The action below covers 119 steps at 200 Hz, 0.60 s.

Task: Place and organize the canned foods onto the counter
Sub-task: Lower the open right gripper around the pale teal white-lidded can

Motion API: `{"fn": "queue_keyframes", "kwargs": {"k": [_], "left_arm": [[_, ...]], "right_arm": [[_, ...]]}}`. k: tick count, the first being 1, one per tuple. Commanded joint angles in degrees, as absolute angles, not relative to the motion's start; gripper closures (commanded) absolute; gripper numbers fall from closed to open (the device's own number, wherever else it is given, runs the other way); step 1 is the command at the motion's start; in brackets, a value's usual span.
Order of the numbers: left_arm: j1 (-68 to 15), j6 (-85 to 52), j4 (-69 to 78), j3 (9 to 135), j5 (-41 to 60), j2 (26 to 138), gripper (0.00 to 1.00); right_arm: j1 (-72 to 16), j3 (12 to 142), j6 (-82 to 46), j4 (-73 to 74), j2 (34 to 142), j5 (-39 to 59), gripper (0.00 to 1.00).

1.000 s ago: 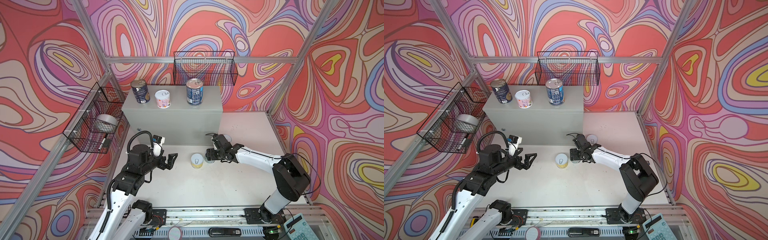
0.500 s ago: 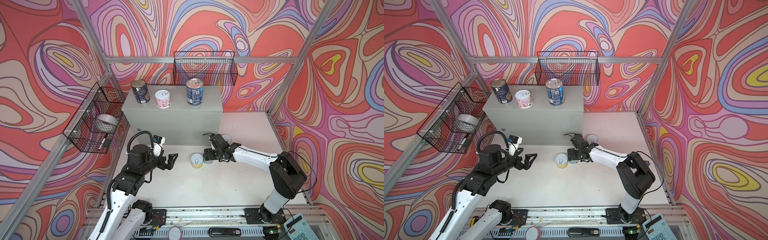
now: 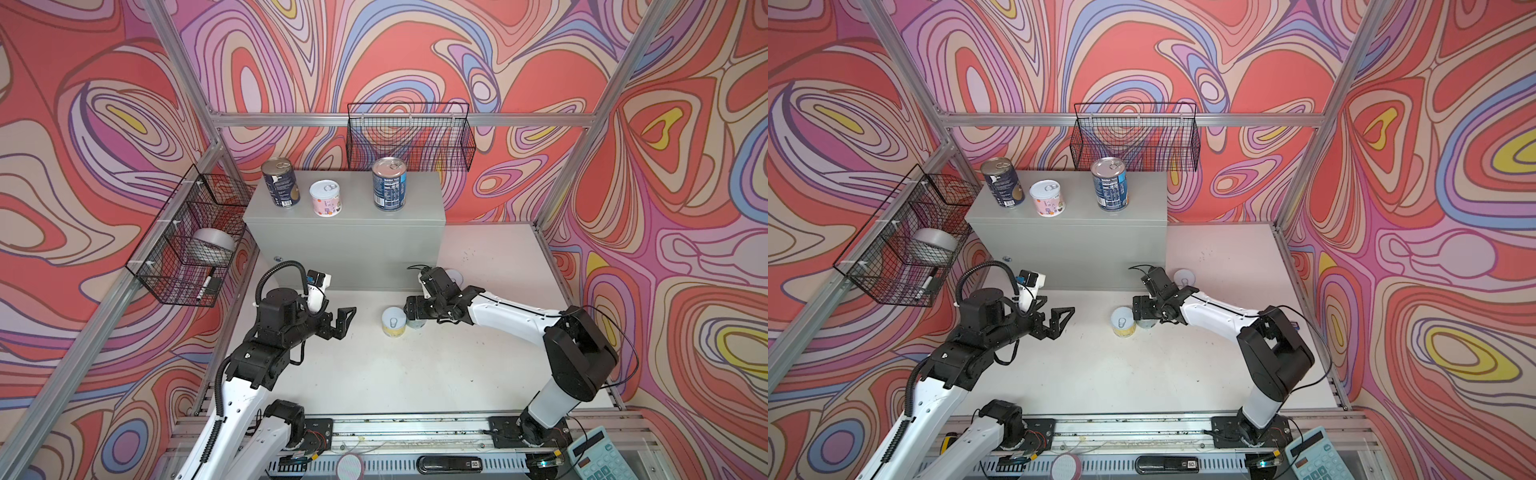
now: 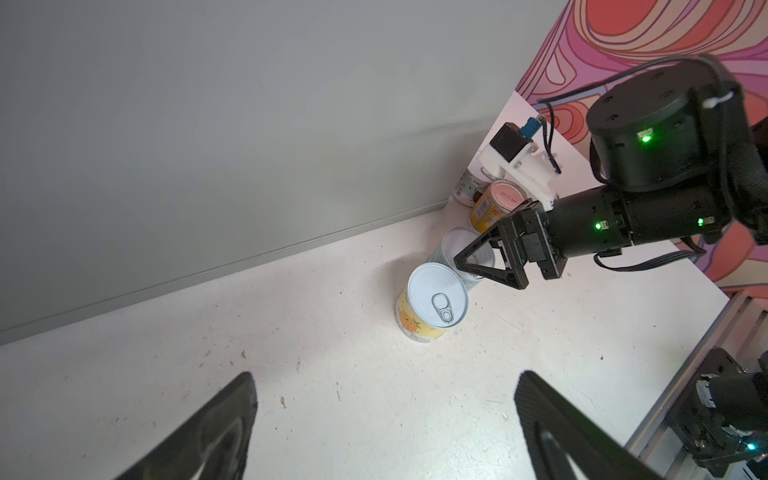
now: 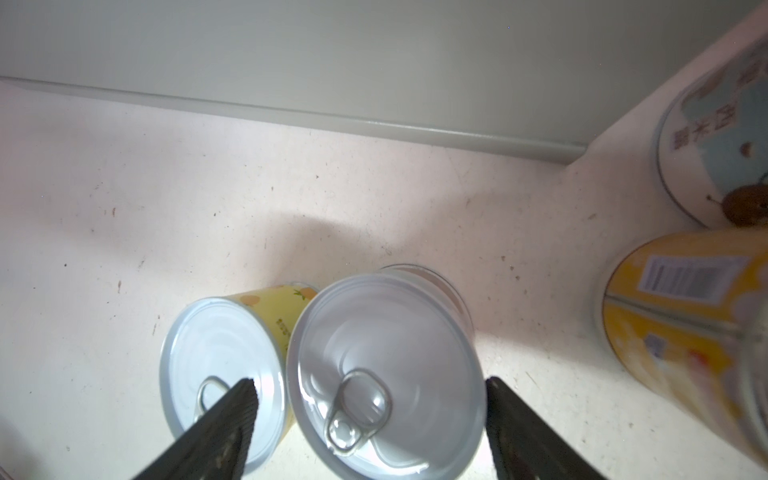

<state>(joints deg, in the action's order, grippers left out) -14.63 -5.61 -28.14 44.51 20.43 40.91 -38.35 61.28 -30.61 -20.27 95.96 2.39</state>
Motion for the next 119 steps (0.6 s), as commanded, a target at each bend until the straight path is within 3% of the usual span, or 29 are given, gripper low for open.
{"fn": "queue_keyframes", "kwargs": {"k": [1, 51, 119], "left_arm": [[-14.8, -5.0, -28.9, 44.1, 21.1, 40.5, 0.00], [-14.8, -5.1, -29.1, 44.2, 21.0, 40.6, 0.00], [-14.8, -5.0, -29.2, 44.2, 20.8, 40.9, 0.00]], "right_arm": [[-38.7, 60.7, -30.9, -20.1, 95.7, 0.8, 0.13], [-38.8, 61.5, -29.5, -20.7, 98.2, -1.3, 0.12], [-39.0, 62.6, -28.6, -20.9, 99.7, -1.9, 0.02]]}}
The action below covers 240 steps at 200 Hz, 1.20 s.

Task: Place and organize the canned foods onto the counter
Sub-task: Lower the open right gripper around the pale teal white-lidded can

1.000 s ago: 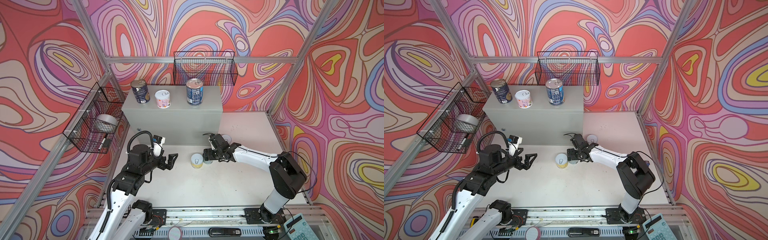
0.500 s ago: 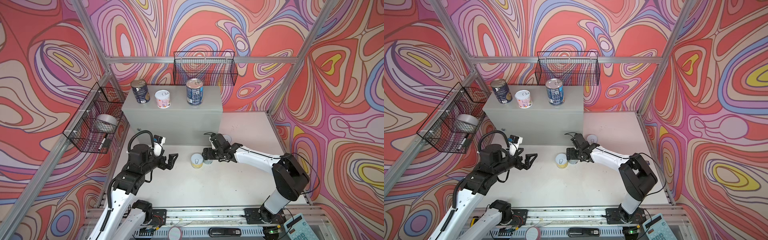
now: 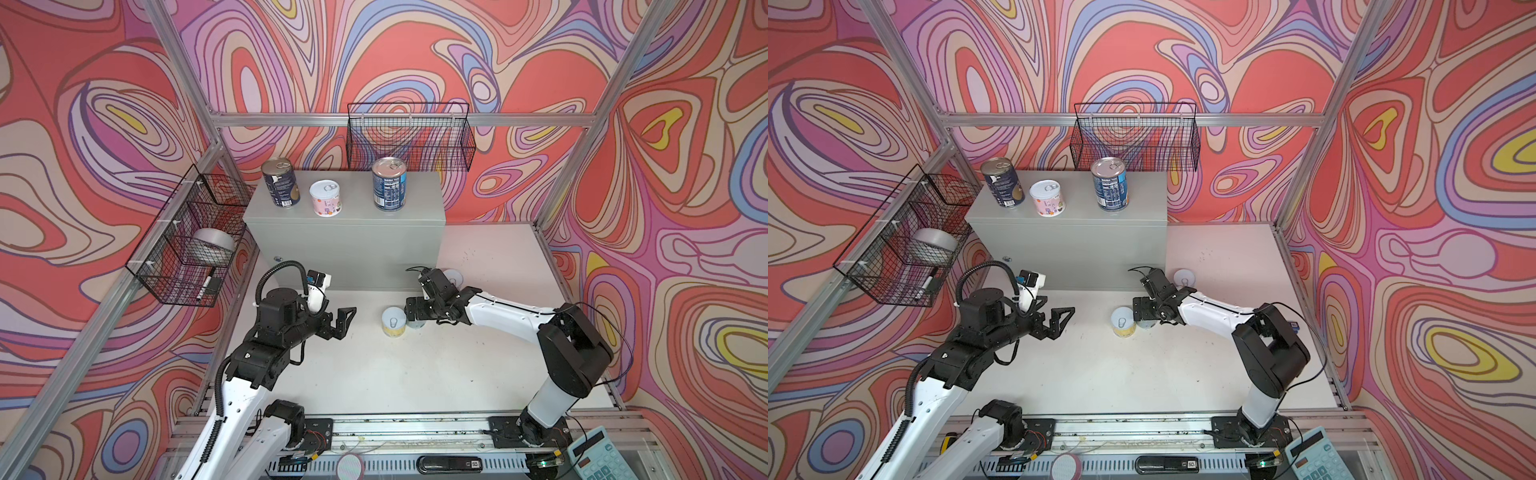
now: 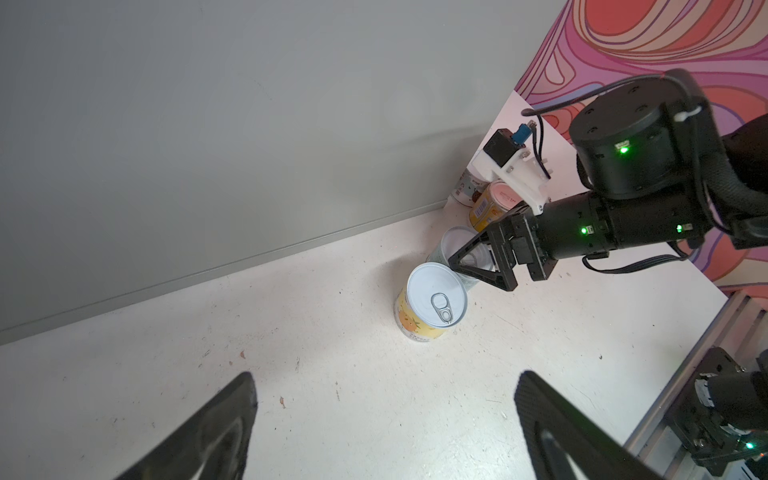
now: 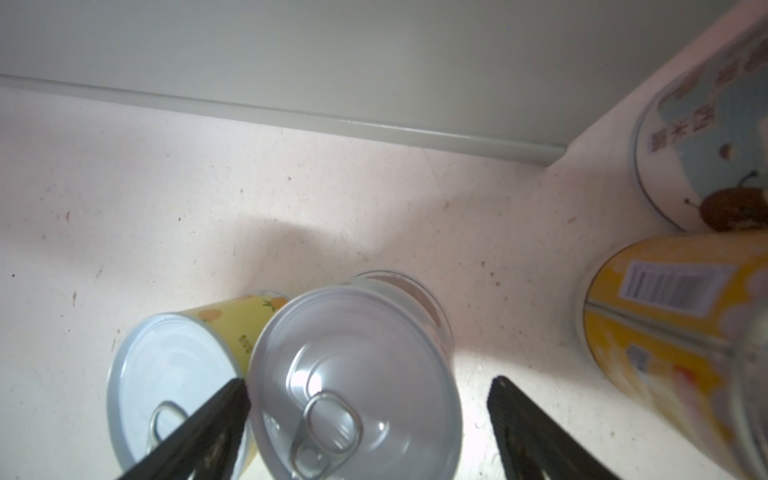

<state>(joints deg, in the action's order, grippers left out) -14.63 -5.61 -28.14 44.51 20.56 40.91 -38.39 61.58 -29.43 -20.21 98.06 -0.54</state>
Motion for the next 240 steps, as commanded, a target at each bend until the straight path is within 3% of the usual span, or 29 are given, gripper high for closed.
{"fn": "queue_keyframes", "kwargs": {"k": [1, 106, 157, 240], "left_arm": [[-14.8, -5.0, -29.1, 44.2, 20.8, 40.9, 0.00], [-14.8, -5.1, -29.3, 44.3, 20.7, 41.1, 0.00], [-14.8, -5.1, -29.4, 44.3, 20.8, 41.1, 0.00], [-14.8, -5.2, -29.4, 44.3, 20.9, 41.1, 0.00]], "right_arm": [[-39.0, 62.6, -28.5, -21.0, 99.8, -2.0, 0.02], [-40.7, 64.7, -28.6, -22.7, 101.2, -3.1, 0.02], [-41.0, 65.3, -26.9, -27.7, 103.7, -10.9, 0.01], [-40.9, 60.8, -28.7, -28.7, 99.0, -13.5, 0.02]]}}
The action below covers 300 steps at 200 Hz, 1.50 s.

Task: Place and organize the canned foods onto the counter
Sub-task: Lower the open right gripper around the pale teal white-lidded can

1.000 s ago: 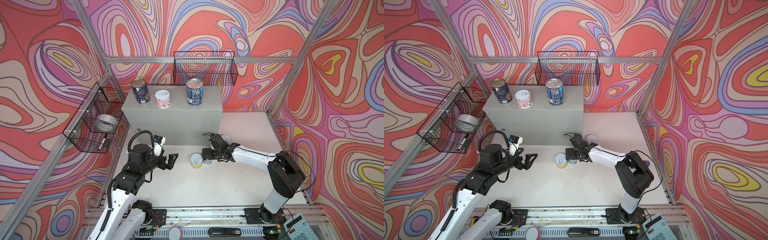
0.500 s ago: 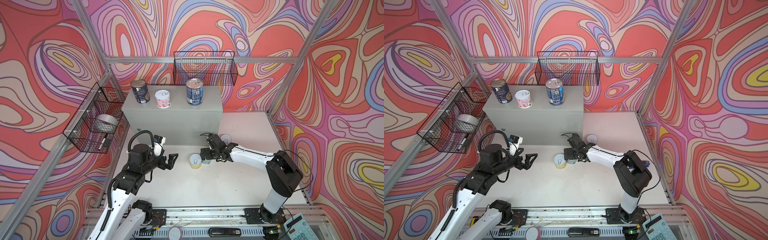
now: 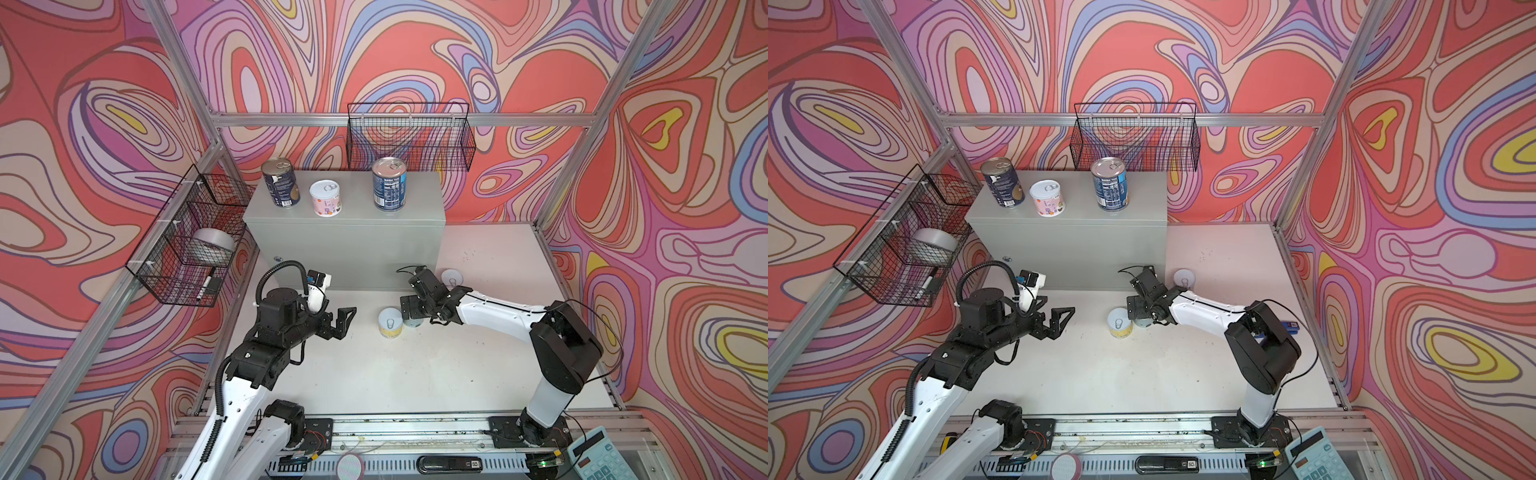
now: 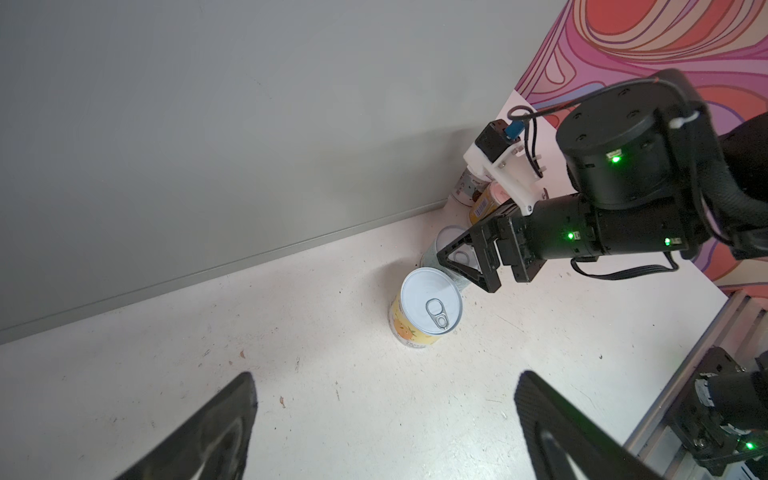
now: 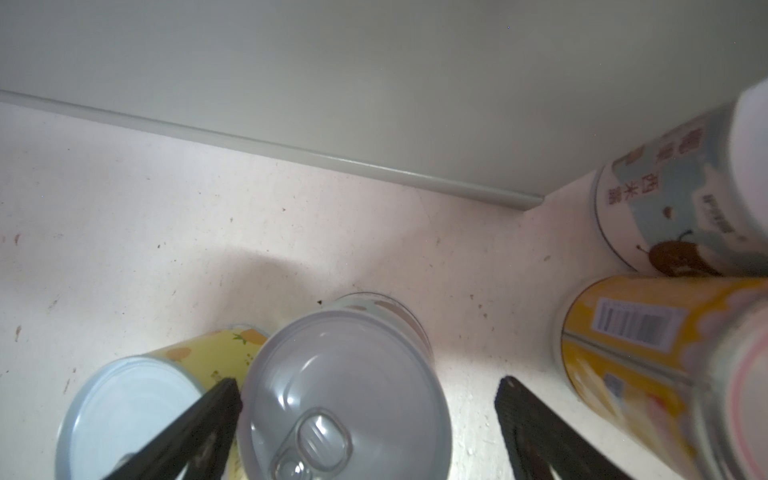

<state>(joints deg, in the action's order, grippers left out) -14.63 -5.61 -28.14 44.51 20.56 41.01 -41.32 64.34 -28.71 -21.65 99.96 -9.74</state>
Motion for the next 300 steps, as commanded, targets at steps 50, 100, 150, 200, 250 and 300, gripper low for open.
{"fn": "queue_keyframes", "kwargs": {"k": [50, 100, 150, 200, 250, 300], "left_arm": [[-14.8, -5.3, -29.4, 44.4, 21.0, 41.0, 0.00], [-14.8, -5.3, -29.4, 44.3, 21.0, 40.9, 0.00], [-14.8, -5.3, -29.4, 44.3, 20.8, 41.0, 0.00], [-14.9, -5.3, -29.4, 44.4, 20.8, 41.4, 0.00], [-14.8, -5.3, -29.5, 44.4, 20.8, 41.7, 0.00], [-14.8, -5.3, -29.9, 44.6, 19.8, 41.7, 0.00]], "right_arm": [[-40.9, 59.9, -29.1, -28.6, 93.7, -9.4, 0.02], [-40.9, 60.7, -29.4, -26.8, 91.6, -3.3, 0.07], [-41.0, 62.0, -28.2, -28.1, 94.5, -5.3, 0.08], [-40.9, 62.8, -27.2, -28.1, 97.3, -6.7, 0.13], [-41.0, 63.8, -26.5, -28.2, 99.9, -8.7, 0.20], [-40.9, 64.2, -26.4, -26.7, 101.2, -7.9, 0.20]]}}
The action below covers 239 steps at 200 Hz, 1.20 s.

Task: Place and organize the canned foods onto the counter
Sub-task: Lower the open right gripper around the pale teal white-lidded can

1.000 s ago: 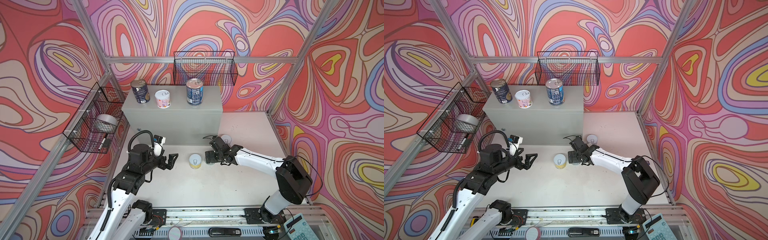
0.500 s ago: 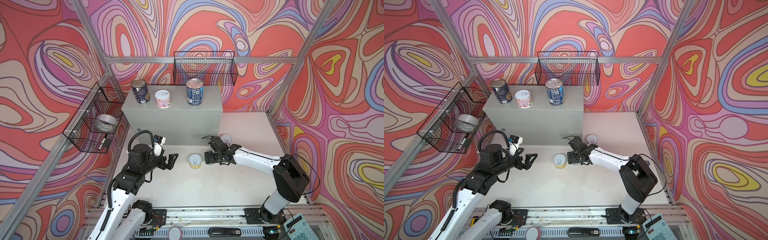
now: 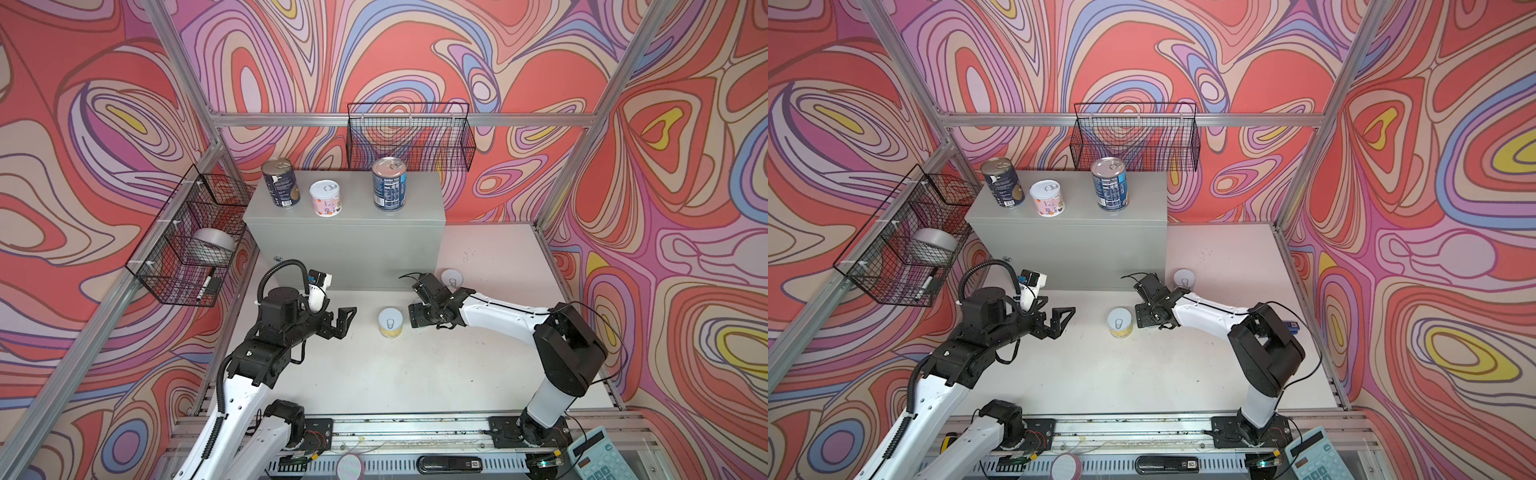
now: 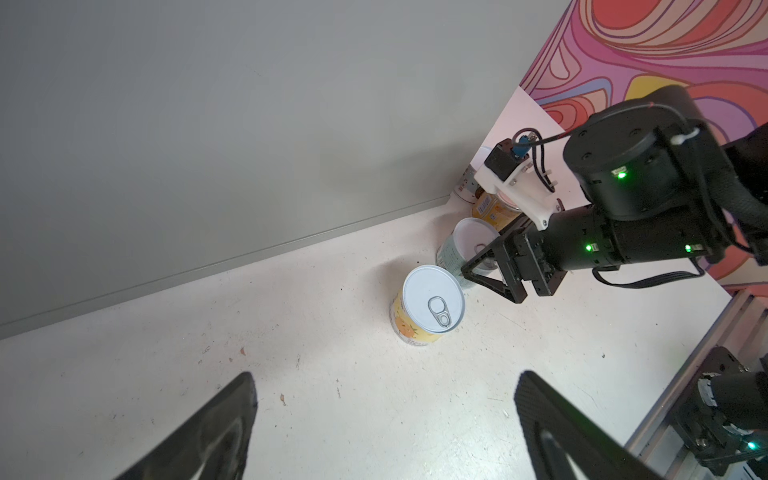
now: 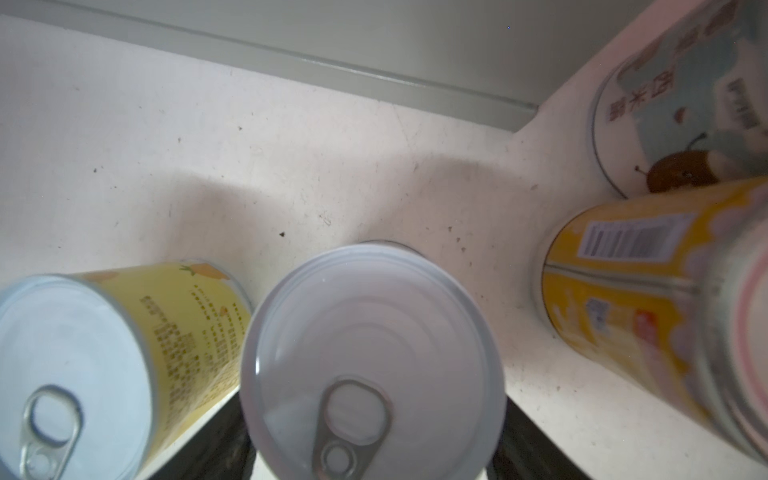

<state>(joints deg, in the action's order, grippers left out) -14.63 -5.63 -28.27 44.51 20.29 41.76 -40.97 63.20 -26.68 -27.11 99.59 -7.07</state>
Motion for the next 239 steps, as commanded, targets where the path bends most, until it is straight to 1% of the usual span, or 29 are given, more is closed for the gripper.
{"fn": "queue_keyframes", "kwargs": {"k": [1, 18, 23, 50, 65, 78, 95, 128, 148, 200, 239], "left_arm": [[-14.8, -5.3, -29.9, 44.6, 19.8, 41.7, 0.00], [-14.8, -5.3, -29.9, 44.6, 19.5, 41.9, 0.00], [-14.9, -5.3, -29.8, 44.6, 19.5, 42.0, 0.00], [-14.8, -5.3, -30.4, 44.9, 18.3, 43.0, 0.00], [-14.8, -5.3, -30.9, 45.1, 17.3, 43.5, 0.00], [-14.8, -5.2, -31.0, 45.2, 17.1, 43.6, 0.00], [-14.8, -5.2, -31.0, 45.2, 17.0, 43.6, 0.00], [-14.9, -5.1, -31.3, 45.2, 16.6, 43.9, 0.00], [-14.8, -5.1, -31.5, 45.3, 16.4, 44.3, 0.00], [-14.9, -4.8, -31.6, 45.4, 16.3, 45.1, 0.00], [-14.8, -4.8, -31.7, 45.5, 16.2, 45.4, 0.00]], "right_arm": [[-40.9, 64.2, -26.4, -26.7, 101.2, -8.0, 0.21], [-40.9, 64.9, -26.3, -26.9, 101.2, -8.1, 0.21], [-40.9, 65.1, -26.4, -27.0, 102.6, -8.2, 0.22], [-40.9, 64.8, -26.4, -26.3, 101.8, -8.2, 0.32], [-40.9, 64.3, -26.4, -26.2, 101.8, -8.2, 0.33], [-40.9, 64.1, -26.0, -26.3, 99.7, -8.2, 0.33], [-40.9, 63.6, -25.7, -26.2, 98.7, -8.2, 0.37], [-40.9, 62.5, -25.6, -26.1, 96.8, -8.3, 0.39], [-41.0, 61.7, -25.8, -25.8, 96.0, -8.2, 0.43], [-40.9, 60.6, -26.0, -25.3, 95.8, -8.1, 0.44], [-40.9, 60.4, -26.0, -24.4, 95.6, -7.3, 0.40]]}}
